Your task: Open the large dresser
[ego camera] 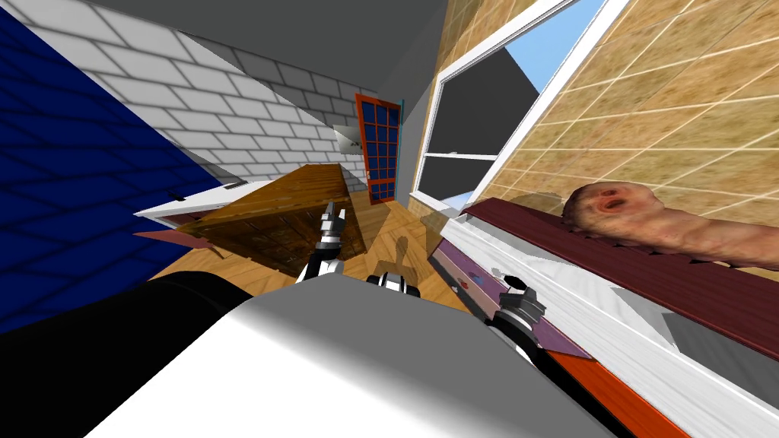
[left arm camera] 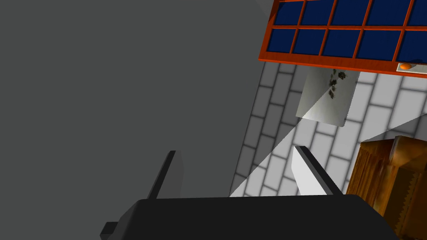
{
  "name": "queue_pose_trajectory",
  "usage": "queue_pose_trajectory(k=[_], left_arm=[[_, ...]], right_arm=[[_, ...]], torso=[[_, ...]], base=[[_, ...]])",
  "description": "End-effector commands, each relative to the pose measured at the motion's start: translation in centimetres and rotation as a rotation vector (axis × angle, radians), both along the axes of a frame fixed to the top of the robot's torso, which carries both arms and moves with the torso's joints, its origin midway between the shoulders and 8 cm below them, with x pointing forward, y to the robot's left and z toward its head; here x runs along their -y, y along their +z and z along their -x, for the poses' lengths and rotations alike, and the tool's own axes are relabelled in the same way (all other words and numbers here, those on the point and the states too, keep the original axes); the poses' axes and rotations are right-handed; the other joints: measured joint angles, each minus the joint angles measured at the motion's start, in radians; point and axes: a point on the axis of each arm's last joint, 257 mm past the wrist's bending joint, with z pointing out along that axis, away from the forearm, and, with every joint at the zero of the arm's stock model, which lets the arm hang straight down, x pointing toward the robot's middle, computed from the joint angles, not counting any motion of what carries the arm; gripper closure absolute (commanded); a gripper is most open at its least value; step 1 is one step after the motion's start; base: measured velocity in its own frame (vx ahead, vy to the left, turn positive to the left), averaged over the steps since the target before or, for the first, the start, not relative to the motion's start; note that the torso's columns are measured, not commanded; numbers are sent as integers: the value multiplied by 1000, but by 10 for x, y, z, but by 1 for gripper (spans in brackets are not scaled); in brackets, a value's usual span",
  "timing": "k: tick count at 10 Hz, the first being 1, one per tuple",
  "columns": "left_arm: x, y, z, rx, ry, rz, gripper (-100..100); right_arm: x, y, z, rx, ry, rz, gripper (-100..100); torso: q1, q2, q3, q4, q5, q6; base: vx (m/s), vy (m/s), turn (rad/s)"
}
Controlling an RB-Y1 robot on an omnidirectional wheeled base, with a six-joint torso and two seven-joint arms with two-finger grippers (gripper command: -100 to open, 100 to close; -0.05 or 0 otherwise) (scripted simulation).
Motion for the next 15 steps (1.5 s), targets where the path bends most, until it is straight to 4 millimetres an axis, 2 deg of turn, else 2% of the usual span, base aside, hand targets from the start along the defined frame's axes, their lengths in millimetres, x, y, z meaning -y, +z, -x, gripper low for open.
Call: queue_pose_trajectory(k=[1,2,3,5,6,13,14,15], left_arm=[[0,0,0,0,0,0,0],[0,0,0,0,0,0,0],[0,0,0,0,0,0,0],[0,0,0,0,0,0,0],[0,0,0,0,0,0,0],[0,0,0,0,0,0,0],[0,0,0,0,0,0,0],[0,0,0,0,0,0,0]], right_arm=[[-8,-7,2,-18,14,-11,100],[-10,-9,3,-22,19,-13,100],[-6,-2,1,-5,12,-1,100],[-13,-5,3,-13,22,-7,100],[2,13,-3,1,24,5,-100],[38,63,-26,2,66,13,-100],[38,63,-26,2,66,13,-100],[40,52,-23,-16,63,1,-100]], torso=[[1,2,2,0,-1,0],[0,2,2,0,-1,0],[-1,-1,0,-1,-2,0],[0,1,0,0,0,1],[1,3,2,0,0,2],[11,10,3,8,13,2],[14,11,4,9,15,2],[15,11,4,10,16,1]], base=[[-130,134,-23],[-102,148,-17],[-46,78,-20],[-99,109,-28],[-47,104,-85],[10,71,-57],[-4,42,-25],[-1,8,-6]])
